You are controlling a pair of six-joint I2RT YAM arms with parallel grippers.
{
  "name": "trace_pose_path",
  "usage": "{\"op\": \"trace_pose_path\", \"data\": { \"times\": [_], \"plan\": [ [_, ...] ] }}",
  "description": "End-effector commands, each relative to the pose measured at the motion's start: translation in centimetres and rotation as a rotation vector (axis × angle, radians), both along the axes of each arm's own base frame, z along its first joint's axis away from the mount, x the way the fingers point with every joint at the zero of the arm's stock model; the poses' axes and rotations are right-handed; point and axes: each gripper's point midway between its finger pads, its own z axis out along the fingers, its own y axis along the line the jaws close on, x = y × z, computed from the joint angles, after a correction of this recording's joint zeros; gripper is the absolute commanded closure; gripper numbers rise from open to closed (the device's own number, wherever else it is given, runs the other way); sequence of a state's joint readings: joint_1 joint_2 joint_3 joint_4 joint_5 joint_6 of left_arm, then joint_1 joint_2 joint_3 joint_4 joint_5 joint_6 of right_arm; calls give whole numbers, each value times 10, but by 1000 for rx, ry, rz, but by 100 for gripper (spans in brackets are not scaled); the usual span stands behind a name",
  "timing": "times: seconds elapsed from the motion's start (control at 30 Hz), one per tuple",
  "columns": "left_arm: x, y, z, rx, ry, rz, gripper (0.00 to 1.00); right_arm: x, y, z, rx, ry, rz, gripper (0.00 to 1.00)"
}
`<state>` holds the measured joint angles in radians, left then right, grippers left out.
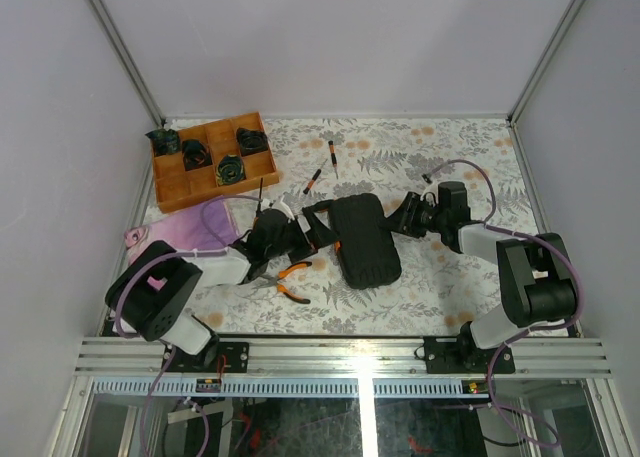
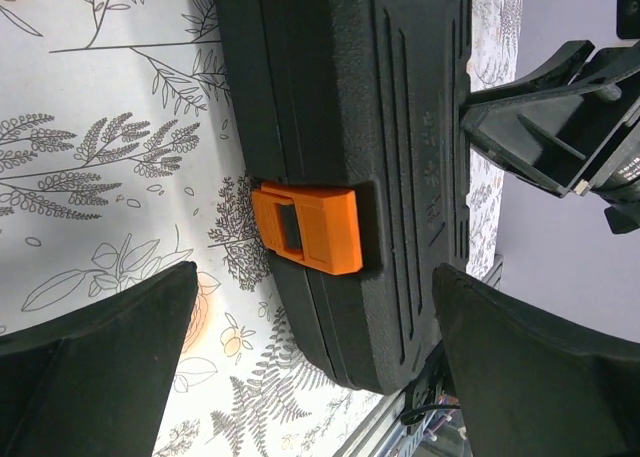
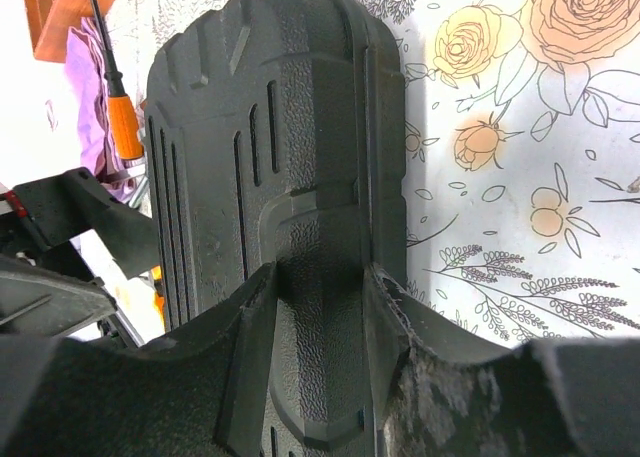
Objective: Sort the tools into containers
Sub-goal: Open the storage box at the center of the board.
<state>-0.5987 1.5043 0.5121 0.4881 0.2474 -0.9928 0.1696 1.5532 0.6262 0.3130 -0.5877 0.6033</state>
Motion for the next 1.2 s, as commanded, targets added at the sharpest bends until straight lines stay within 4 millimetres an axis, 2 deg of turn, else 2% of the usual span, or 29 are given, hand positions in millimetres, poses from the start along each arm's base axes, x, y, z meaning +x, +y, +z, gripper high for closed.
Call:
{"op": "trace_pose_path", "data": {
  "times": [0.0, 0.4, 0.6, 0.8, 1.0, 1.17],
  "plan": [
    [13, -17, 20, -79, -72, -8, 0, -30, -15, -45, -47, 178, -45, 59],
    [18, -25, 12, -96, -65, -18, 3, -32, -23, -53, 15, 210, -94, 60],
    [21, -38, 21, -191, -63, -29, 4, -32, -24, -53, 25, 212, -94, 60],
    [22, -47, 21, -280, -31, -28, 5, -32, -23, -53, 29, 215, -93, 60],
    [23, -53, 18, -318, 8, -30, 19, -31, -23, -52, 32, 216, -94, 60],
    [21, -49, 7, -280, 55, -7, 24, -30, -24, -51, 25, 210, -97, 61]
  ]
}}
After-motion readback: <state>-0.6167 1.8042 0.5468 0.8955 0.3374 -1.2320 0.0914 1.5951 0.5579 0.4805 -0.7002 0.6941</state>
